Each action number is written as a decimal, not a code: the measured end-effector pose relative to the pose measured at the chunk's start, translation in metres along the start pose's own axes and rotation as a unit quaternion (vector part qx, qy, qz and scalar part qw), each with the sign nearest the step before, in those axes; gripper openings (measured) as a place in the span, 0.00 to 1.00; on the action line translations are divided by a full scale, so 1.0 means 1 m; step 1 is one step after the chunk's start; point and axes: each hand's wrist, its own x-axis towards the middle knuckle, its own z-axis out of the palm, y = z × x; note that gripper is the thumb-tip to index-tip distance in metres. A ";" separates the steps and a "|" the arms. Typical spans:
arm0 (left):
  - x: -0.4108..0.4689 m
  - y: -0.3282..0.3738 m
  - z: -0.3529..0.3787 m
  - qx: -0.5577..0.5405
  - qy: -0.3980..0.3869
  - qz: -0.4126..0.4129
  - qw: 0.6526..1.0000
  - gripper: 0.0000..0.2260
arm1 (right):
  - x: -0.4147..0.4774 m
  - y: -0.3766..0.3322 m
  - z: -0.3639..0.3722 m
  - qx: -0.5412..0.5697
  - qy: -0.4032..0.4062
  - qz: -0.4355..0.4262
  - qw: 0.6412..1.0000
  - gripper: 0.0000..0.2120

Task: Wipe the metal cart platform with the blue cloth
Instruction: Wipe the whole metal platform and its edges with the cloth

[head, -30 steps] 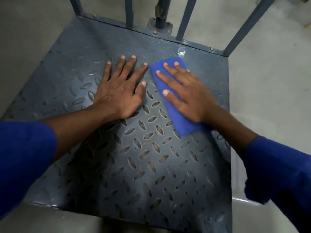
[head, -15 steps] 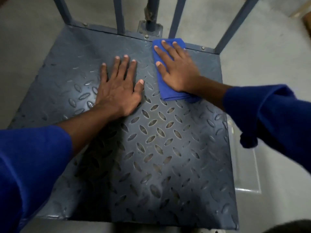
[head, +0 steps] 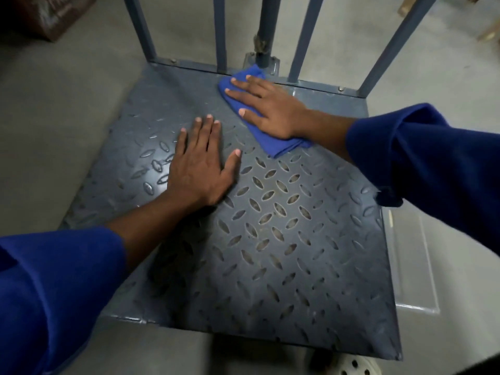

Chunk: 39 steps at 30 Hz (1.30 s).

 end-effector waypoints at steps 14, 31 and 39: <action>-0.040 -0.023 -0.013 0.005 -0.022 0.027 0.999 0.37 | -0.045 -0.027 0.002 -0.004 -0.001 -0.119 0.993 0.30; -0.073 -0.028 -0.011 0.015 -0.025 0.021 0.999 0.37 | -0.072 -0.061 0.000 0.004 -0.043 -0.224 0.974 0.28; -0.088 -0.038 -0.014 0.018 -0.026 0.043 0.999 0.37 | -0.065 -0.050 -0.001 0.023 -0.023 0.021 0.999 0.40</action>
